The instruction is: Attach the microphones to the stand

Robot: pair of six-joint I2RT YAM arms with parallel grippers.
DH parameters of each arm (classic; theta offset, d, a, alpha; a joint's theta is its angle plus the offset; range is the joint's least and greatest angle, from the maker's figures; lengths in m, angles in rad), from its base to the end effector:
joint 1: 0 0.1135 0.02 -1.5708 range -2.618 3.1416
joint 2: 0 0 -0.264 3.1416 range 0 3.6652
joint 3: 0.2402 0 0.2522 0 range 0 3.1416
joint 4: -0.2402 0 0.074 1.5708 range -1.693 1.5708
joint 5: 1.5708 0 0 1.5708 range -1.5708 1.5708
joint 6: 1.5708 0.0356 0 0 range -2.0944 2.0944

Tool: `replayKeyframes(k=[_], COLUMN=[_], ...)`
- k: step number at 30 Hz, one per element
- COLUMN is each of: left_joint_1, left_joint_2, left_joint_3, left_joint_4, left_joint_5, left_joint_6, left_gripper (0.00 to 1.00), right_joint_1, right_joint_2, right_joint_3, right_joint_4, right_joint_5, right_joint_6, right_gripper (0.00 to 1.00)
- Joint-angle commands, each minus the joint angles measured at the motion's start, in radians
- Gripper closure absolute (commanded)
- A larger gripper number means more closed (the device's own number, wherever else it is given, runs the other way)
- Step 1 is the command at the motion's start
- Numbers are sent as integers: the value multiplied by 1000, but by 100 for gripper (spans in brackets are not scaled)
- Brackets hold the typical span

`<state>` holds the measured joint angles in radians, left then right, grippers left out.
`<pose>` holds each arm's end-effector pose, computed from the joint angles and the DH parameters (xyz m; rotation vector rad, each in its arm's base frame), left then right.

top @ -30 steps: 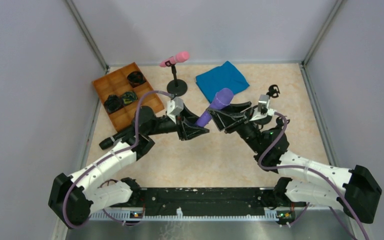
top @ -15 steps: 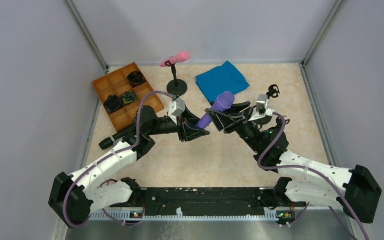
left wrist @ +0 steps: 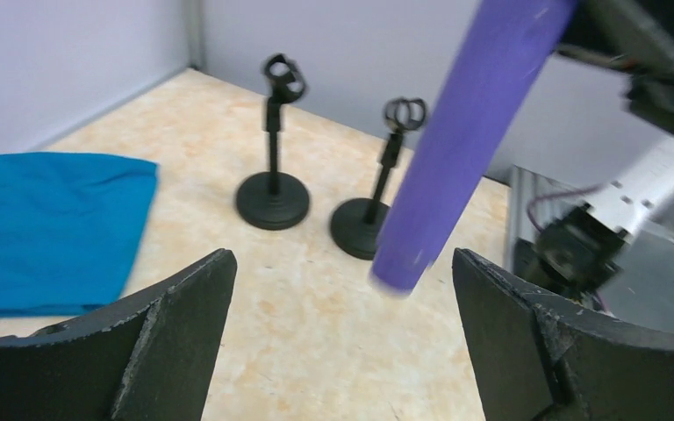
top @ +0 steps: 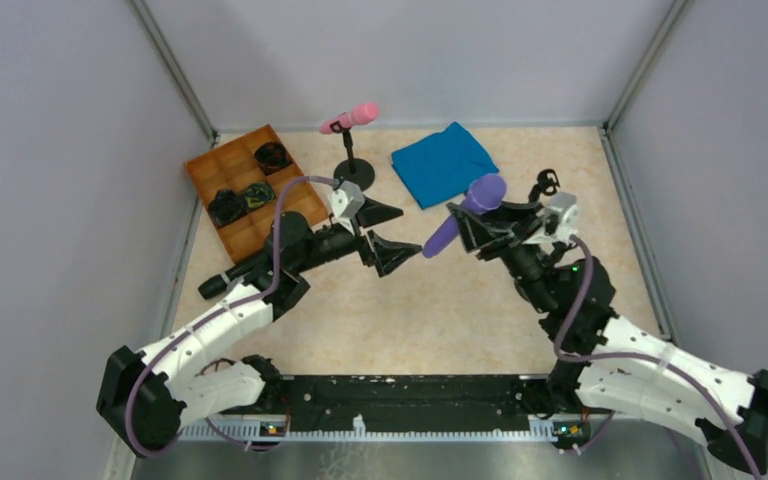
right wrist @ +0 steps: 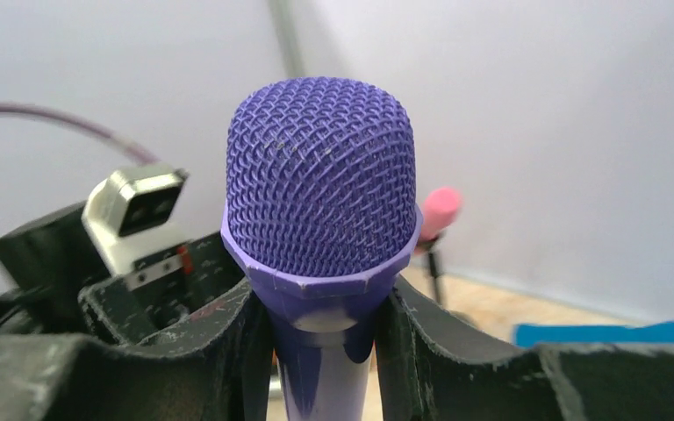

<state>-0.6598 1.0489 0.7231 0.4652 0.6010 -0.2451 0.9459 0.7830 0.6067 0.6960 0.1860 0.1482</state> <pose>0.1789 -0.1643 0.3352 0.8182 1.3353 -1.1529 0.1102 0.1414 0.3700 -0.2612 1.0701 0.8888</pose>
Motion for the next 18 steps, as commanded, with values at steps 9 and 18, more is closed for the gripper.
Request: replayKeyframes(k=[9, 18], left_joint_1=[9, 17], left_joint_2=[202, 399], left_joint_3=[136, 175], left_joint_4=[75, 264], left_joint_5=[-243, -60], left_joint_6=[-38, -148], left_gripper=[1, 1], right_joint_1=[0, -1], right_joint_2=[-354, -503], right_joint_3=[152, 173], right_joint_4=[-398, -551], right_joint_5=[575, 681], right_joint_6=[-455, -455], right_gripper=[100, 100])
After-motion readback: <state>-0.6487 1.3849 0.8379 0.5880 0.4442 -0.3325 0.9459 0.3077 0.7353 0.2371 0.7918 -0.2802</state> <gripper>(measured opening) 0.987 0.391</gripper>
